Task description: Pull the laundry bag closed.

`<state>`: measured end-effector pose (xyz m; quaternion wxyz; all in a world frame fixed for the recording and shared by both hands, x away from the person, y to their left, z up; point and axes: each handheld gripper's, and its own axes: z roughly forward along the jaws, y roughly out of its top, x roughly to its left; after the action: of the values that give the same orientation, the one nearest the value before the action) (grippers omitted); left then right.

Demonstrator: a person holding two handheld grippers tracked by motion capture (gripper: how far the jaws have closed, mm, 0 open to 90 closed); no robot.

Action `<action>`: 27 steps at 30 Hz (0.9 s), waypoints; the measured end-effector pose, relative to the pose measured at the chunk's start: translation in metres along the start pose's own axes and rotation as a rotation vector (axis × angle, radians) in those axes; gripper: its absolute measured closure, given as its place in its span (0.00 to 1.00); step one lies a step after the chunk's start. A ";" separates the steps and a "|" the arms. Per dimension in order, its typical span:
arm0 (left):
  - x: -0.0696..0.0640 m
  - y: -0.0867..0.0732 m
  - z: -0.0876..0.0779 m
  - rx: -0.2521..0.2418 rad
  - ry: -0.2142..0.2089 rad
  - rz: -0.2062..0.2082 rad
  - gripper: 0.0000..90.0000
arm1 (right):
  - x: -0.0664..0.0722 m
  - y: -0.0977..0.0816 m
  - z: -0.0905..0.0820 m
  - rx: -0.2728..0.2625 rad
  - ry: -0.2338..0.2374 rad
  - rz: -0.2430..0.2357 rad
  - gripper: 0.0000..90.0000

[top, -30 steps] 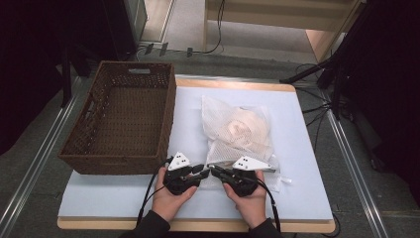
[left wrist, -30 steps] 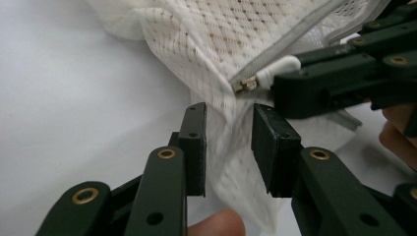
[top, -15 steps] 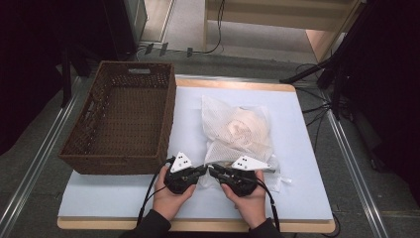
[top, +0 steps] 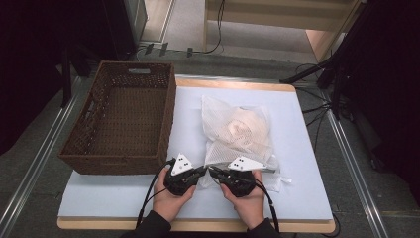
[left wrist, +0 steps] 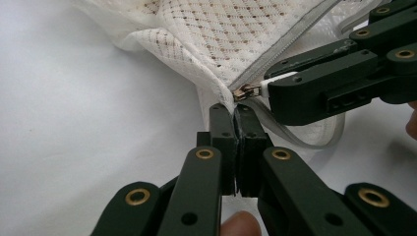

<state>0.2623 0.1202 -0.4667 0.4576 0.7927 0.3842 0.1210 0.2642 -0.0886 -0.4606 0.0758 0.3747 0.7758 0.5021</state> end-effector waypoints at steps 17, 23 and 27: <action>0.004 -0.003 -0.002 -0.021 0.017 -0.041 0.99 | -0.013 -0.010 -0.021 -0.014 -0.053 0.003 0.97; 0.003 -0.004 -0.004 -0.042 0.024 -0.043 0.99 | -0.019 -0.014 -0.029 -0.027 -0.072 0.012 0.97; -0.003 -0.005 -0.003 -0.047 0.026 -0.007 0.99 | -0.025 -0.017 -0.038 -0.036 -0.080 0.017 0.97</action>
<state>0.2561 0.1216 -0.4683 0.4717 0.7787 0.3899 0.1385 0.2550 -0.1361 -0.4629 0.1091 0.3996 0.7596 0.5014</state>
